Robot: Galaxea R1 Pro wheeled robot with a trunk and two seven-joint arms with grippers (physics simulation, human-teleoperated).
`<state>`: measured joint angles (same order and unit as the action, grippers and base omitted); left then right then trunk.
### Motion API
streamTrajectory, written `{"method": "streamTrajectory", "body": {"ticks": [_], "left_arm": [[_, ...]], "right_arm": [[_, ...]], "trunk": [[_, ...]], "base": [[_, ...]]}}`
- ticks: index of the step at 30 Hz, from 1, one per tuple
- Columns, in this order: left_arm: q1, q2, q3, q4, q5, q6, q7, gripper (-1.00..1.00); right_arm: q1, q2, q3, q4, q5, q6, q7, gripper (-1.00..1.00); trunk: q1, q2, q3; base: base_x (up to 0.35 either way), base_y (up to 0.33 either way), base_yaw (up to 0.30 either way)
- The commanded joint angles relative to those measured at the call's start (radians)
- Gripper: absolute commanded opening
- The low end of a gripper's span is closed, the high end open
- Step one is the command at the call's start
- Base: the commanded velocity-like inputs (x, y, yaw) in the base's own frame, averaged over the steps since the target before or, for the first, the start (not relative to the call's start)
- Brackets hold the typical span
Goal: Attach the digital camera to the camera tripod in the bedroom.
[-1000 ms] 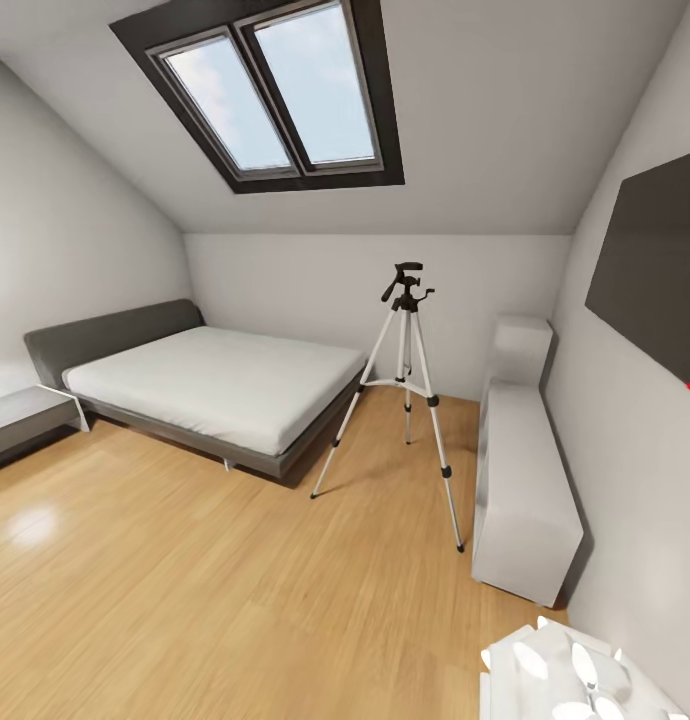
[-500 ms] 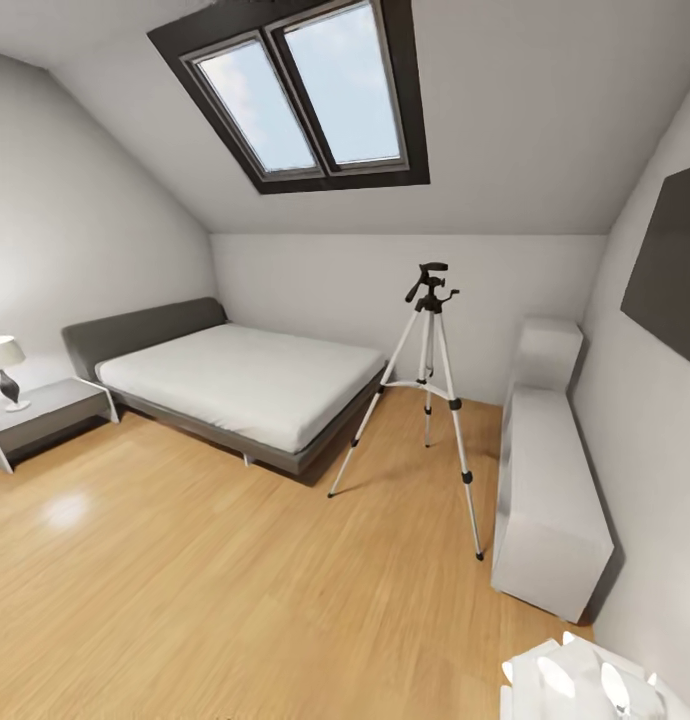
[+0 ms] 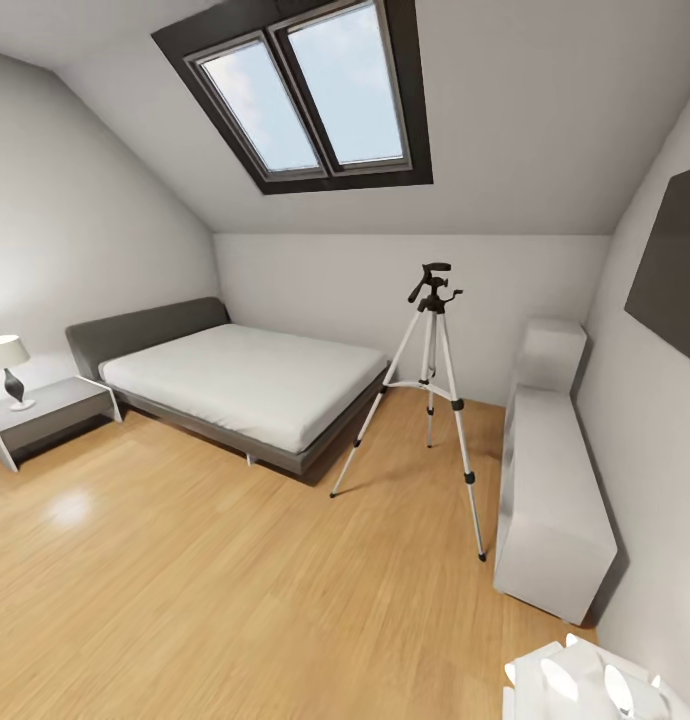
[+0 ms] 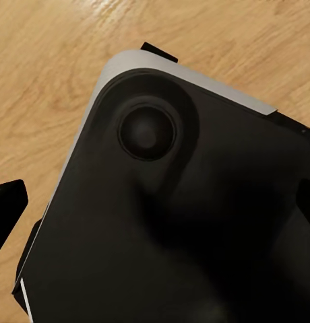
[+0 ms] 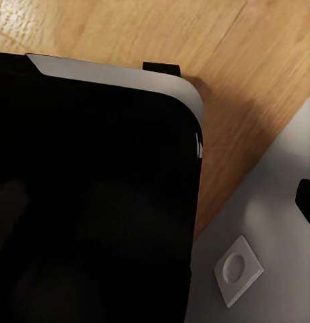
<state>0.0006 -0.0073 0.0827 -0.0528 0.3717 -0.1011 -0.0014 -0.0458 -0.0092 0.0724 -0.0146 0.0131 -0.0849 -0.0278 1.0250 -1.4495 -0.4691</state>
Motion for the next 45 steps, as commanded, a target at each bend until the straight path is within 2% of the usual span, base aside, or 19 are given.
{"method": "streamTrajectory", "body": {"ticks": [1,34,38,41,42,45], "left_arm": [[0.000,0.000,0.008,-0.001,-0.002,-0.002,0.000,1.00],[0.000,0.000,0.006,-0.009,-0.002,-0.001,-0.005,1.00],[0.000,0.003,0.004,-0.056,-0.002,0.001,-0.006,1.00],[0.000,0.010,0.004,-0.121,-0.002,0.011,-0.005,1.00],[0.000,0.018,0.004,-0.170,-0.001,0.036,-0.004,1.00],[0.000,0.034,0.005,-0.244,-0.001,0.112,-0.004,1.00]], "right_arm": [[0.000,0.000,0.007,0.001,0.001,-0.002,-0.003,1.00],[-0.001,-0.002,0.008,0.000,0.005,0.002,0.004,1.00],[-0.002,-0.003,0.006,-0.018,0.004,0.004,0.005,1.00],[-0.002,-0.004,0.006,-0.071,0.004,0.010,0.009,1.00],[-0.002,-0.004,0.006,-0.120,0.004,0.027,0.011,1.00],[-0.003,-0.004,0.006,-0.203,0.004,0.088,0.014,1.00]], "trunk": [[0.000,0.000,-0.001],[0.000,0.000,-0.001],[0.000,0.000,-0.001],[0.000,0.000,-0.001],[0.000,0.000,-0.001],[0.000,0.000,-0.001]], "base": [[0.000,0.000,0.003],[0.000,0.000,0.000],[0.000,0.000,0.000],[0.000,0.000,0.000],[0.000,0.000,0.000],[0.000,0.000,0.000]]}}
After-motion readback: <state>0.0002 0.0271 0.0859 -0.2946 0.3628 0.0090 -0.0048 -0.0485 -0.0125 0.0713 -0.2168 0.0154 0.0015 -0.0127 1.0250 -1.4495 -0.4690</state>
